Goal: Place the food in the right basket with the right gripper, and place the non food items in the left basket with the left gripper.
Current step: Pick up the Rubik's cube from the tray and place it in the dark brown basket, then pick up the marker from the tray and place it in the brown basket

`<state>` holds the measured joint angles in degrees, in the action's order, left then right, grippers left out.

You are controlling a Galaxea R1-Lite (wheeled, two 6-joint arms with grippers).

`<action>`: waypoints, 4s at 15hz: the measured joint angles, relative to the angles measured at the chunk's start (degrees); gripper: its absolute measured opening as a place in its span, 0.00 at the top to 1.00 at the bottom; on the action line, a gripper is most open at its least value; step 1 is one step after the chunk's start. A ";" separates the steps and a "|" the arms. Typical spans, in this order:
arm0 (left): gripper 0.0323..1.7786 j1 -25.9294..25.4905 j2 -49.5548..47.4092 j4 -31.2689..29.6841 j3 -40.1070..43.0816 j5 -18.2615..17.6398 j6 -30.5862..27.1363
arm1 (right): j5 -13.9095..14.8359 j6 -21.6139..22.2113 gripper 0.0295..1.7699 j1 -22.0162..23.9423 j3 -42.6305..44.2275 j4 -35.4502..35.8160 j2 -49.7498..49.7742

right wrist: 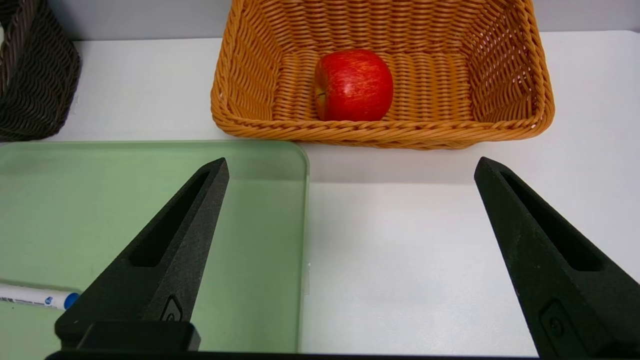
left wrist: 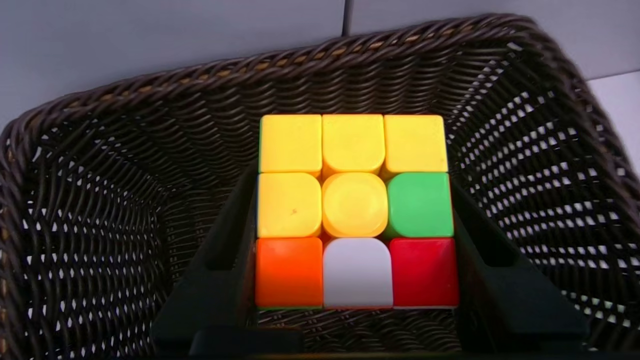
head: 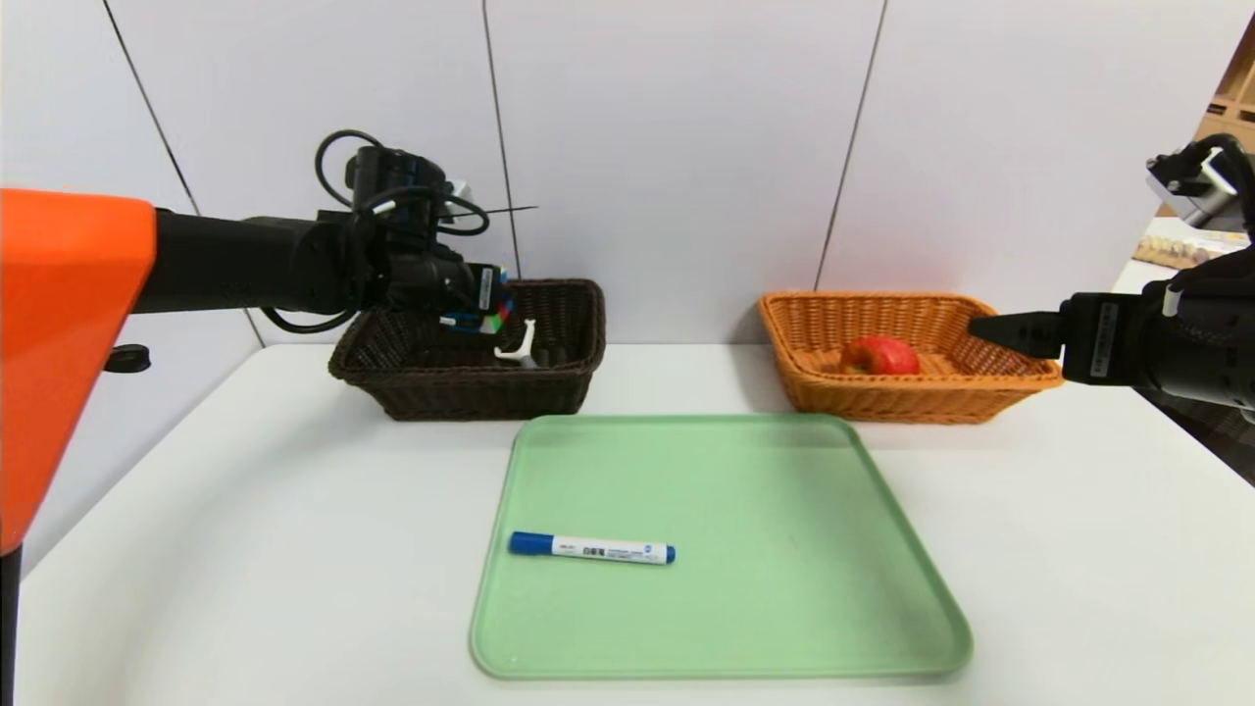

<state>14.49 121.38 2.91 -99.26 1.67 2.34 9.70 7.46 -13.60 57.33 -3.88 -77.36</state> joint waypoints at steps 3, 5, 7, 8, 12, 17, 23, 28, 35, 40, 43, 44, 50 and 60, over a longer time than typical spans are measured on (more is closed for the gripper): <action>0.45 -0.91 2.10 0.09 -0.11 0.39 0.00 | -0.04 -0.07 0.04 -0.01 -0.11 1.71 -0.20; 0.45 -1.29 3.10 0.00 -0.11 0.59 0.05 | 0.00 -0.11 0.04 0.00 -0.39 1.79 -0.48; 0.45 -1.79 3.75 -0.05 0.11 0.63 0.11 | -0.01 -0.13 0.04 0.00 -0.44 1.88 -0.72; 0.45 -1.83 4.06 -0.16 0.15 0.69 0.18 | 0.02 -0.11 0.04 -0.04 -0.33 1.88 -0.89; 0.34 -1.85 5.00 -0.52 0.28 2.34 0.99 | 0.02 -0.11 0.04 -0.09 -0.02 1.88 -1.74; 0.20 -2.01 4.08 -0.38 0.44 2.49 0.66 | -0.04 -0.09 0.04 -0.09 -0.23 1.90 -2.05; 0.12 -0.02 -8.31 -0.60 8.35 -3.71 -9.12 | -0.09 -0.02 0.04 -0.09 -1.13 4.45 -2.22; 0.08 1.84 -17.36 -11.12 26.97 -22.75 -16.12 | -0.06 0.04 0.04 -0.09 -3.28 6.16 -2.29; 0.06 8.11 -20.39 -35.82 49.97 -32.84 -20.38 | -0.11 1.16 0.04 -0.09 -3.45 6.13 -2.54; 0.05 13.99 -21.64 -42.98 60.61 -37.72 -23.06 | 0.00 1.18 0.04 -0.01 -4.22 6.13 -3.01; 0.05 15.43 -22.08 -42.87 64.22 -38.13 -24.36 | 0.02 1.27 0.04 0.00 -5.66 6.16 -2.77; 0.05 15.54 -21.91 -42.85 64.76 -38.11 -24.50 | 0.00 1.74 0.04 0.10 -6.18 6.19 -2.60; 0.05 15.26 -18.57 -42.44 64.22 -37.24 -24.61 | -0.01 3.17 0.04 0.21 -7.12 6.22 -2.13; 0.05 13.01 -13.42 -30.45 56.78 -34.46 -26.01 | -0.11 3.23 0.04 0.18 -7.89 9.25 -3.54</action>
<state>27.50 107.96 -27.54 -42.47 -32.79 -23.67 9.59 10.69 -13.42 49.45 5.38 -80.90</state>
